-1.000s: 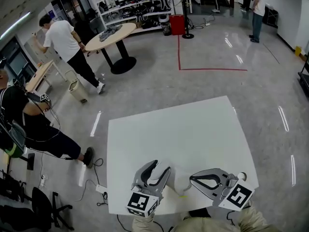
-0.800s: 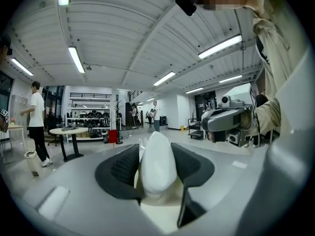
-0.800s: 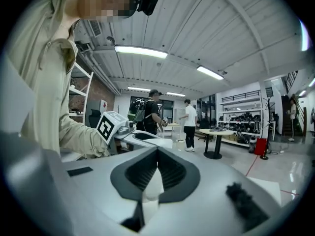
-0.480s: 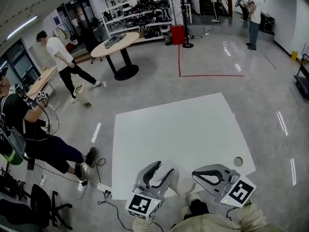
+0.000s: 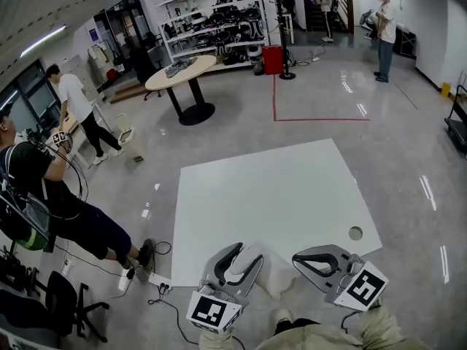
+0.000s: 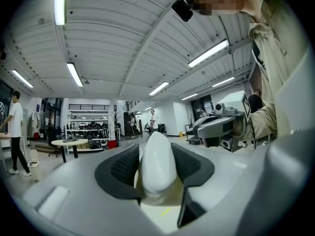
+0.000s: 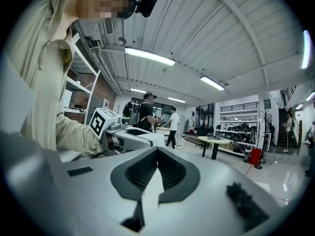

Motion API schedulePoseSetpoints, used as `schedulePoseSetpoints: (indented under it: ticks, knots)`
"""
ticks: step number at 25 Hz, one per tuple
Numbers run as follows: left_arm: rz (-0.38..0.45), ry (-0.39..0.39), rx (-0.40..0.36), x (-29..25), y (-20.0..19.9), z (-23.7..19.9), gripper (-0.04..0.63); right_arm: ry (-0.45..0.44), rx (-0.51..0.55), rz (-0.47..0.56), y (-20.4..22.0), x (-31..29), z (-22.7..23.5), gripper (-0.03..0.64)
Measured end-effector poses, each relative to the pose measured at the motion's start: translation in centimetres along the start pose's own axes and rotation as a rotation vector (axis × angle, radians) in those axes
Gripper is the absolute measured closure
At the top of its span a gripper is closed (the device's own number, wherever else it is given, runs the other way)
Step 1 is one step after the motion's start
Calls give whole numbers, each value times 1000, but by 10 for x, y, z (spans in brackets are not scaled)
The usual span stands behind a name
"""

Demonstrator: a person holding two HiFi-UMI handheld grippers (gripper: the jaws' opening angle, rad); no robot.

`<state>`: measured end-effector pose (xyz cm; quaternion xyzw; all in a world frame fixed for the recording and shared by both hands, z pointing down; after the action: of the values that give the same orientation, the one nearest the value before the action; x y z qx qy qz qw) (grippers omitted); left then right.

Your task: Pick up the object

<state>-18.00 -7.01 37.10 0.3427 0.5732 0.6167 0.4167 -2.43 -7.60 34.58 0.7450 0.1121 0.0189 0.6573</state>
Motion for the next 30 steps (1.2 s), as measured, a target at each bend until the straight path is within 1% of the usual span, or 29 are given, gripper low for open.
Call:
schedulePoseSetpoints:
  ticks: [4,7,11,14,20,22,25,26,30]
  knots:
    - [11,-22,-17,15,-8,18,387,-10,19,22,-6,16,-17,614]
    - [3,-40,-11,30,-14,40,387,-14,16,31,-7,35,-34,614]
    - [9,-56,-34,54,-21,78,387,-10,6,46,-10,72,-65,614]
    - [33,-67,-62,74,-24,107,387,-14,21,53,-11,97,-90,614]
    - [33,-79,-70,115,-32,160,386,-6,14,68,-16,143,-136,614]
    - [26,-71,-66,124,-35,173,386,-3,9,69,-18,153,-146,614]
    - [-15,-52,-42,129,-41,188,385,7,5,71,-23,163,-151,614]
    - [-17,-46,-42,129,-43,190,386,12,6,74,-25,164,-152,614]
    - [17,-32,-74,129,-53,192,385,32,9,87,-35,170,-155,614]
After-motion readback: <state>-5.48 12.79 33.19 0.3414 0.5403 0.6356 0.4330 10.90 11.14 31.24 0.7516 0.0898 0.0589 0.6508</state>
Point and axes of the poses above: the fingertips, and each gripper's own axes: x backward along the fingers, z to its right, y out of its underside, the point moved 5 cm from there along x, backward along the fingers, and after that the axes turned 6 degrees about -y, right-handed, at the moved point
